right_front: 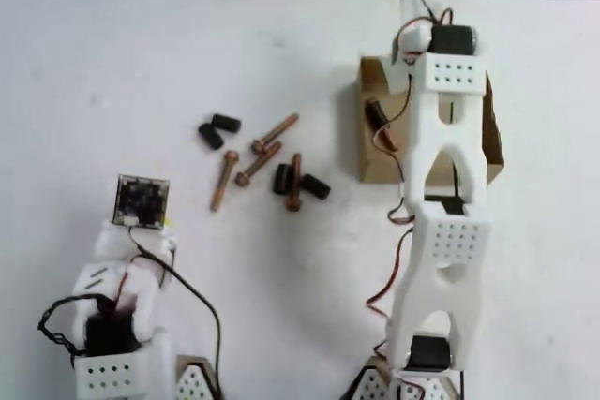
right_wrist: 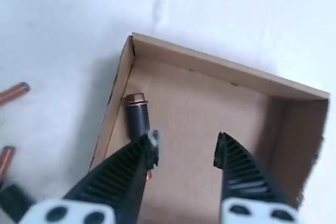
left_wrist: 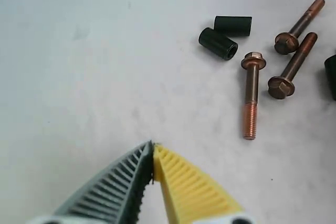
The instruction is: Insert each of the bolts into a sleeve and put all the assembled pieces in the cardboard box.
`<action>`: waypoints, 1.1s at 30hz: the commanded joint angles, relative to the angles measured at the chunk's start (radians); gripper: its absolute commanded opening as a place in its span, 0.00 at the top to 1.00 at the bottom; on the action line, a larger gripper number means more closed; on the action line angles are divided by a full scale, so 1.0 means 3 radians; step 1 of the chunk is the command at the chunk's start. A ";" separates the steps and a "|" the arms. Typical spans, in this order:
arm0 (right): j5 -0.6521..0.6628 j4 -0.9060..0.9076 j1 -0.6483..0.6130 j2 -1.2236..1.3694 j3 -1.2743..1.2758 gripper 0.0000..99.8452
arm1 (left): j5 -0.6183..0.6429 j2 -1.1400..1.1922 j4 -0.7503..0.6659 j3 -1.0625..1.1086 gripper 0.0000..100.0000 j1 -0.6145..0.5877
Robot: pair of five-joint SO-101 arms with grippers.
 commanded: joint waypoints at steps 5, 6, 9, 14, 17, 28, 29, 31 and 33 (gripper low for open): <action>0.0066 0.0570 -0.0079 -0.0601 -0.0629 0.84 | -0.0020 -0.0049 -0.0082 -0.0010 0.98 -0.0038; 0.0066 0.0611 -0.0095 -0.0632 -0.0655 0.84 | -0.0020 -0.0049 -0.0082 -0.0010 0.98 -0.0038; 0.0051 0.0621 -0.0095 -0.0749 -0.0644 0.84 | -0.0020 -0.0049 -0.0087 -0.0010 0.98 -0.0038; 0.0046 0.0621 -0.0079 -0.0990 -0.0675 0.84 | -0.0020 -0.0049 -0.0077 -0.0005 0.98 -0.0038; 0.0046 0.0621 -0.0059 -0.1164 -0.0670 0.84 | -0.0020 -0.0049 -0.0077 -0.0005 0.98 -0.0038; 0.0041 0.0596 0.0115 -0.1383 -0.0675 0.84 | -0.0020 -0.0049 -0.0097 0.0026 0.98 -0.0033; 0.0041 0.0596 0.0156 -0.1389 -0.0680 0.84 | -0.0020 -0.0049 -0.0097 0.0026 0.98 -0.0033; 0.0041 0.0596 0.0202 -0.1424 -0.0690 0.84 | -0.0020 -0.0049 -0.0097 0.0026 0.98 -0.0033; 0.0041 0.0601 0.0207 -0.1476 -0.0696 0.84 | -0.0020 -0.0049 -0.0097 0.0026 0.98 -0.0028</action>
